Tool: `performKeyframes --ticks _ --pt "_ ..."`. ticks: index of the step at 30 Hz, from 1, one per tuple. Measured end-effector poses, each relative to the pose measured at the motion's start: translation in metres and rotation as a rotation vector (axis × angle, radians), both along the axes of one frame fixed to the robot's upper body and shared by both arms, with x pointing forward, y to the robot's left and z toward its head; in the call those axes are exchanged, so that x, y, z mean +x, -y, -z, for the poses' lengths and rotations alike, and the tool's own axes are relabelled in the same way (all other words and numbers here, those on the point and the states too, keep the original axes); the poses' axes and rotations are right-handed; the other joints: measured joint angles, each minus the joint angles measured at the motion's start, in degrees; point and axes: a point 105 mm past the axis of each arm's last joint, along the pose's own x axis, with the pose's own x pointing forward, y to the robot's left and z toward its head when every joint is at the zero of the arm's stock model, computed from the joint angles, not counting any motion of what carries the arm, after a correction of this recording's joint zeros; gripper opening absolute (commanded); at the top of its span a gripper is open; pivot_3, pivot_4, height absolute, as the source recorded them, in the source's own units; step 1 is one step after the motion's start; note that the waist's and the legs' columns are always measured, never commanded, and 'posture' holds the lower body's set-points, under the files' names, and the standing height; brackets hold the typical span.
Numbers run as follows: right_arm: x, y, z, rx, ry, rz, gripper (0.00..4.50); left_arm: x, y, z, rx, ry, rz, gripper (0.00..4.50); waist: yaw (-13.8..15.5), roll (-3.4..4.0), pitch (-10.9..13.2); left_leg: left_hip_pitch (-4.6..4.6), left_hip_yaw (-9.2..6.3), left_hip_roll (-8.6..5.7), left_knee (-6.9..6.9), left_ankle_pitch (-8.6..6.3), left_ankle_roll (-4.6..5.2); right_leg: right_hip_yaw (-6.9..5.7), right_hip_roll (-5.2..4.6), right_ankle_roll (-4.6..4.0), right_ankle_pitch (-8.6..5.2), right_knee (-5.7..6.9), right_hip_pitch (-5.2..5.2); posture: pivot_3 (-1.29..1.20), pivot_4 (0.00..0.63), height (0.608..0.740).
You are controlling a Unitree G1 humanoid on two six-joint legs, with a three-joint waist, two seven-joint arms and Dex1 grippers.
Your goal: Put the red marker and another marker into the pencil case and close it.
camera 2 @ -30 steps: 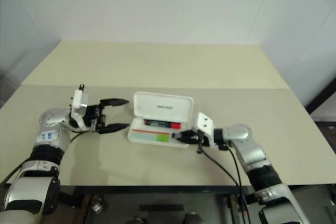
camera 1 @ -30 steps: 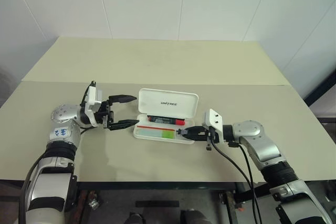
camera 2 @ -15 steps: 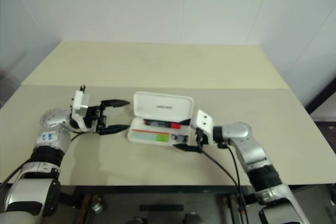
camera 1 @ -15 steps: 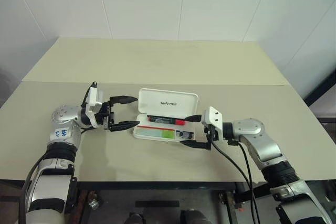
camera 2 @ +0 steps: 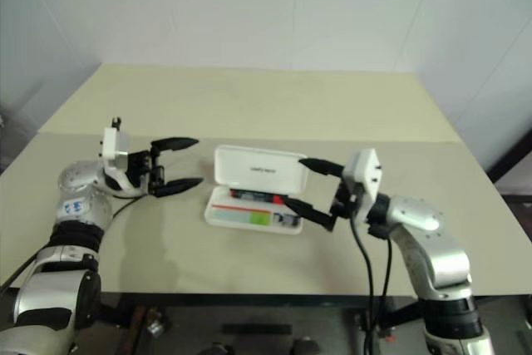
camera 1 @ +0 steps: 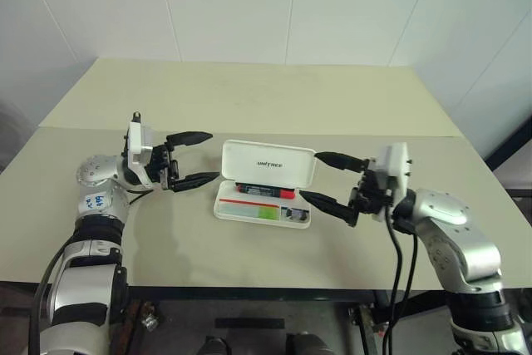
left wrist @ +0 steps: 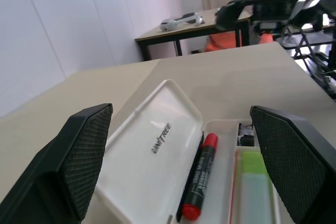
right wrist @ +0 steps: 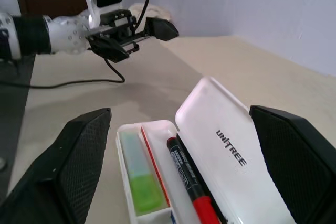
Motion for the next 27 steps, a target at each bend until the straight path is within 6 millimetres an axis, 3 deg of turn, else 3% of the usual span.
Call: performKeyframes --ticks 9,16,20,27 --pt "-0.013 0.037 0.01 -0.132 -0.048 0.008 4.46 0.02 -0.012 -0.008 0.05 -0.089 -0.084 4.5 -0.23 -0.02 0.01 -0.01 0.02 0.01 -0.09 0.0 0.0 0.01 0.12 0.02 0.0 -0.14 0.0 0.0 0.15 0.74" --pt "-0.008 0.044 0.011 -0.147 -0.045 0.035 4.46 0.031 -0.011 -0.006 0.085 -0.151 -0.147 4.5 -0.07 -0.05 0.03 -0.05 0.01 0.01 -0.08 -0.01 0.01 0.0 0.11 0.03 0.0 -0.17 -0.01 0.0 0.15 0.74" --pt "-0.007 0.045 0.01 -0.144 -0.031 0.063 4.5 0.037 -0.003 -0.017 0.046 -0.131 -0.15 3.29 0.08 -0.05 0.03 -0.05 0.01 0.0 -0.09 -0.02 0.0 0.0 0.1 0.03 0.01 -0.17 -0.01 0.0 0.15 0.74" --pt "-0.008 0.05 0.017 -0.137 -0.055 0.092 4.5 0.035 -0.001 -0.007 0.044 -0.219 -0.118 0.97 -0.02 -0.05 0.03 -0.05 0.01 0.01 -0.05 -0.02 0.0 0.01 0.11 0.04 0.01 -0.13 -0.01 0.0 0.15 0.74"
